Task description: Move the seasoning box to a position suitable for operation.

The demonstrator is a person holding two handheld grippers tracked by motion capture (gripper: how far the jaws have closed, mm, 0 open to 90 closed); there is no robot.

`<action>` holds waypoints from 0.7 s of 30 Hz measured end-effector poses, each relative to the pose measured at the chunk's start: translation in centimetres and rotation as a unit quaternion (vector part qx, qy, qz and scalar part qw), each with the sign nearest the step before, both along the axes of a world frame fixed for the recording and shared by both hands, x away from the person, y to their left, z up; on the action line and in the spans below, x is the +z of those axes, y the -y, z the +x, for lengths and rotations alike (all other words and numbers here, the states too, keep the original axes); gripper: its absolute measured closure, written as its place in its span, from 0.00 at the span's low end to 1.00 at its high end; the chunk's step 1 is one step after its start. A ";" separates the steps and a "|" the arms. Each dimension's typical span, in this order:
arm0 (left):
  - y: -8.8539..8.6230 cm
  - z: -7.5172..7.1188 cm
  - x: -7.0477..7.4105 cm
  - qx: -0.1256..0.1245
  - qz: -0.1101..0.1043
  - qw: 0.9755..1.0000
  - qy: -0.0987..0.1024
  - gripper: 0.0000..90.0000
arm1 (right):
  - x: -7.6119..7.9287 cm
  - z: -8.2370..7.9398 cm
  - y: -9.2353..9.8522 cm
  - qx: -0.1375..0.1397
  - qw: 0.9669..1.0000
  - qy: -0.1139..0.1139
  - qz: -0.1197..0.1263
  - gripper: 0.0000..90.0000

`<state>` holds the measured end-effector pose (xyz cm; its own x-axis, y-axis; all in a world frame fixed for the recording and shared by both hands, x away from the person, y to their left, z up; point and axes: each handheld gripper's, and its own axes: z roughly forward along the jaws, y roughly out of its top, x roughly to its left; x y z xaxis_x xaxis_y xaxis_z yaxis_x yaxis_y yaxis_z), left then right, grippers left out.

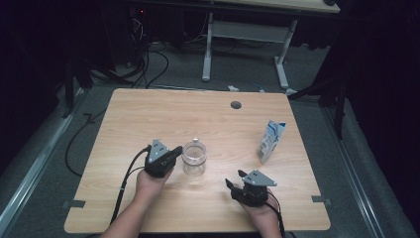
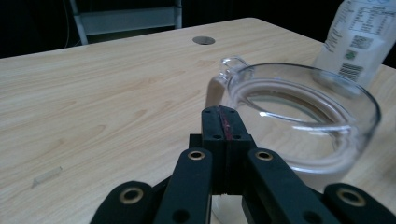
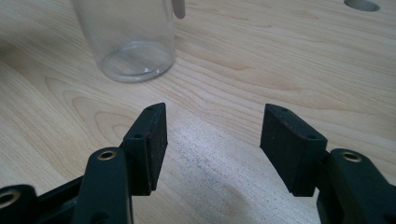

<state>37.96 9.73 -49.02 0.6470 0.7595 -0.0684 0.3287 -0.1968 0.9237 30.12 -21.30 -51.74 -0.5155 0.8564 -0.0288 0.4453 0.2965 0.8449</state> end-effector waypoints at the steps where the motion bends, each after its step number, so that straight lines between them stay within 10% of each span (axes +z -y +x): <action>1: 0.0 0.0 0.0 0.000 0.000 1.000 0.000 1.00 | 0.0 0.0 0.0 -0.001 1.000 0.000 0.000 0.46; 12: 0.8 3.5 0.2 0.014 0.015 1.000 -0.012 1.00 | 0.0 0.0 0.0 -0.001 1.000 -0.004 0.000 0.47; 21: 1.4 3.0 0.1 0.007 0.011 1.000 -0.011 1.00 | 0.1 0.0 0.5 -0.001 1.000 -0.010 0.011 0.55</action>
